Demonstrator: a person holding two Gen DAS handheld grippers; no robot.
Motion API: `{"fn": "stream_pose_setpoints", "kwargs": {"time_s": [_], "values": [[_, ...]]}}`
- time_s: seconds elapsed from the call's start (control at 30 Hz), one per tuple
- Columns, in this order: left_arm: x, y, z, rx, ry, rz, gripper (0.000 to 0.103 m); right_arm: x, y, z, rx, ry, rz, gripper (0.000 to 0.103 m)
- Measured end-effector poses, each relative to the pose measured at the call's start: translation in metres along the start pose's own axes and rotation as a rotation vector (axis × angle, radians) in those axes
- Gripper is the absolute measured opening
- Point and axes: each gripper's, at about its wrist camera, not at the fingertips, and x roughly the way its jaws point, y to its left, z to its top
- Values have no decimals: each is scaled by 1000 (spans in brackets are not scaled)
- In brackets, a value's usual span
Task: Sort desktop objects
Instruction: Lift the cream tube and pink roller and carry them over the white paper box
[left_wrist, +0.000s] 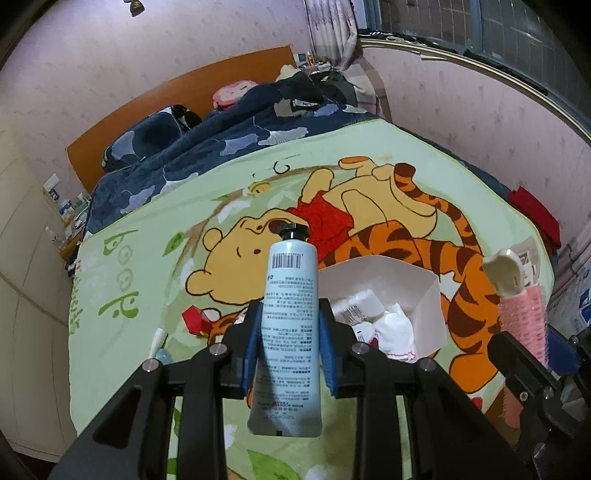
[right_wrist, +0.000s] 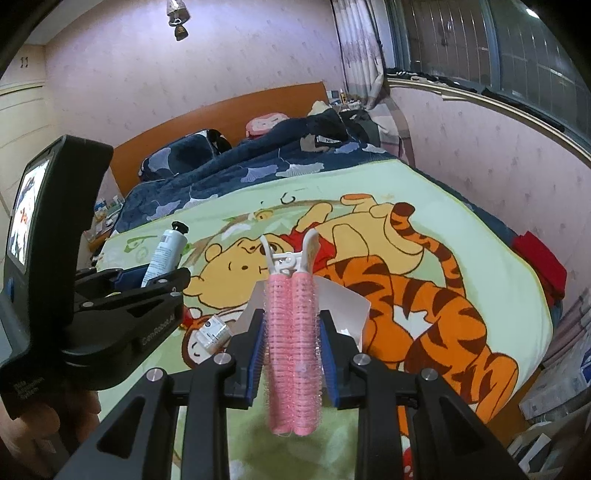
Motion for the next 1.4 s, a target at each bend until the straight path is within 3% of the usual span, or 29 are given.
{"fn": "stream_pose_setpoints", "kwargs": {"time_s": [0.87, 1.4], "values": [[25, -3, -4, 8, 63, -24, 29, 22, 0, -2, 11, 57, -14, 28], [50, 0, -22, 18, 147, -17, 29, 46, 1, -10, 3, 114, 18, 28]]}}
